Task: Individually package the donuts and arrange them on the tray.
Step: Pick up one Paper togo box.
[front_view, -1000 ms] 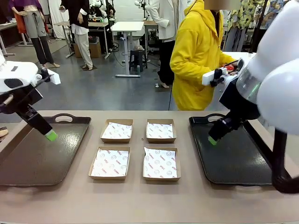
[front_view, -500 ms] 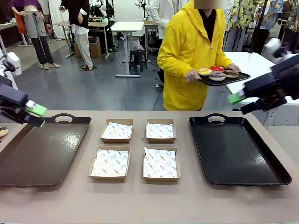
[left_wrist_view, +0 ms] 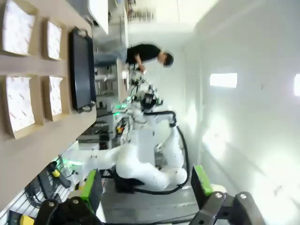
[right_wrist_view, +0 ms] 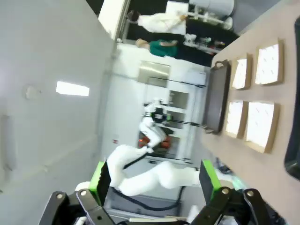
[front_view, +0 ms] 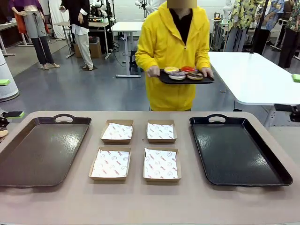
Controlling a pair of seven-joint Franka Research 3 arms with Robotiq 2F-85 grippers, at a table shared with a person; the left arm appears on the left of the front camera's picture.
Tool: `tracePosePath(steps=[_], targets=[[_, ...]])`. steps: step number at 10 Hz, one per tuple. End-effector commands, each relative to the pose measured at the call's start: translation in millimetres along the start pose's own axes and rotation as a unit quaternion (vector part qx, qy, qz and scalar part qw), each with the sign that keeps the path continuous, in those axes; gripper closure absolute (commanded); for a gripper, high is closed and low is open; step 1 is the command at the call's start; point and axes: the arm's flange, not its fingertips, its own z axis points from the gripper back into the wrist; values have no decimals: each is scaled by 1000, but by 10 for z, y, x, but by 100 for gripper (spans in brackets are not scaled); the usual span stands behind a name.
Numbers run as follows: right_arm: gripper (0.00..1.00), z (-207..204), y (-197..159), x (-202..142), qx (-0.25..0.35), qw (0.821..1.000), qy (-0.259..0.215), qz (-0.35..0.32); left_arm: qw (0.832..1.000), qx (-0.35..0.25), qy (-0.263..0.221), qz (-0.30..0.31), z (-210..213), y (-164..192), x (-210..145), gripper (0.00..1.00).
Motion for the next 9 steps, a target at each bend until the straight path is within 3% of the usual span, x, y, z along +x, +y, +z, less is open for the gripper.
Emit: tracePosePath(steps=[1, 3, 6, 7, 8, 9], targets=[[0, -291, -539, -829, -15, 999, 24, -44, 999, 18, -26, 33, 7, 73, -125, 0], [0, -298, -636, -852, -36, 996, 63, -53, 997, 46, -26, 52, 109, 225, -136, 0], [0, -386, -642, -845, -61, 994, 77, -41, 993, 103, -24, 42, 179, 282, -181, 0], [0, -484, -564, -847, -91, 992, 86, -17, 997, 59, -25, 52, 227, 276, -13, 0], [0, 11, -665, -185, -44, 994, 78, -66, 997, 59, -25, 52, 227, 276, -13, 0], [0, 11, -665, -185, -44, 994, 78, -66, 997, 59, -25, 52, 227, 276, -13, 0]])
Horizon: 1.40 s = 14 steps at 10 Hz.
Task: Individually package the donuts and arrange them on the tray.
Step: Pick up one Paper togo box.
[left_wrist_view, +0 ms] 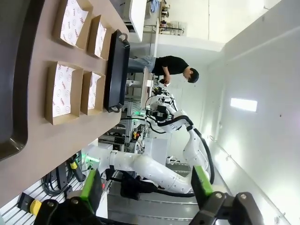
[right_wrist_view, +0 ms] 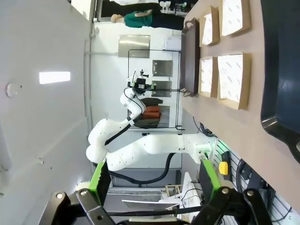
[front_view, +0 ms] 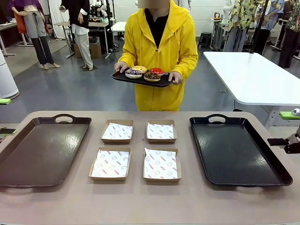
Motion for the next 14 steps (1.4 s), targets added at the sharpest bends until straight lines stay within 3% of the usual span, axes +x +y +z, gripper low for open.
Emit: tracePosePath(steps=[1, 14], targets=[[0, 53, -67, -18, 16, 1000, -5, -11, 1000, -13, -2, -1, -5, -17, 9, 0], [0, 53, -67, -18, 16, 1000, -5, -11, 1000, -13, -2, -1, -5, -17, 9, 0]])
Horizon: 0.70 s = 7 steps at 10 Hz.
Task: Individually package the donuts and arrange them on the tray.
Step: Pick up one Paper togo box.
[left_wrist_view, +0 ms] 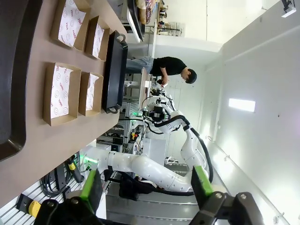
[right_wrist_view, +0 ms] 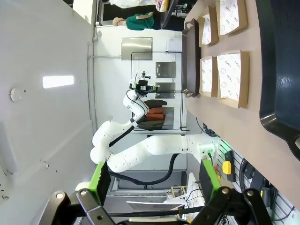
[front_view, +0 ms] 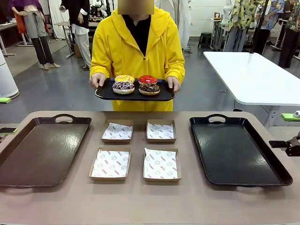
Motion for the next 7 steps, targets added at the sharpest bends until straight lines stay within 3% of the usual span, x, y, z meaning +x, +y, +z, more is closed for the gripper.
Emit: tracePosePath(steps=[1, 7], targets=[[0, 6, 8, -4, 8, 1000, -1, 2, 1000, -8, -1, -1, -3, -13, 3, 0], [0, 6, 8, -4, 8, 1000, -1, 2, 1000, -8, -1, -1, -3, -13, 3, 0]])
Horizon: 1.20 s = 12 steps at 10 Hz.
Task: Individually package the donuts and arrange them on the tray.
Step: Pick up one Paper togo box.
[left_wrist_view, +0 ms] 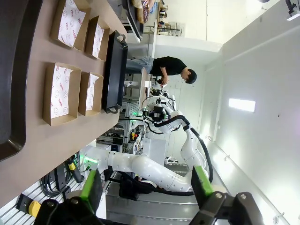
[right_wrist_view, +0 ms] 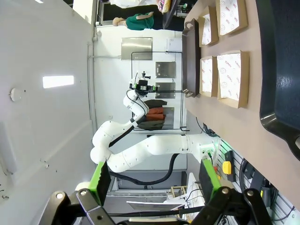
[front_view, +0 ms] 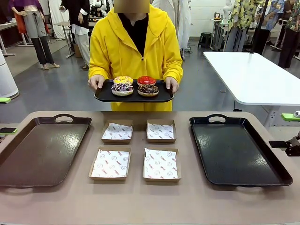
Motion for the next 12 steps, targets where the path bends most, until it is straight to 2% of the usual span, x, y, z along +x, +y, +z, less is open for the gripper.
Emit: tracePosePath(steps=[1, 2, 4, 6, 7, 9, 10, 12], targets=[[0, 6, 8, -3, 7, 1000, -1, 2, 1000, -8, -1, -1, -3, -13, 3, 0], [0, 6, 8, -3, 7, 1000, -1, 2, 1000, 0, 0, 0, 0, 0, 0, 0], [0, 6, 8, -3, 7, 1000, -1, 2, 993, 118, 8, 28, -215, -350, 228, 0], [0, 6, 8, -3, 7, 1000, -1, 2, 975, 218, 47, 11, -653, -753, 480, 0], [0, 6, 8, -3, 7, 1000, -1, 2, 958, 276, 80, 7, -962, -962, 625, 0], [0, 6, 8, -3, 7, 1000, -1, 2, 909, 391, 145, 3, -1578, -1189, 703, 0], [0, 6, 8, -3, 7, 1000, -1, 2, 882, 440, 167, 11, -1863, -1211, 782, 0], [0, 6, 8, -3, 7, 1000, -1, 2, 829, 528, 182, 11, -2447, -971, 795, 0]])
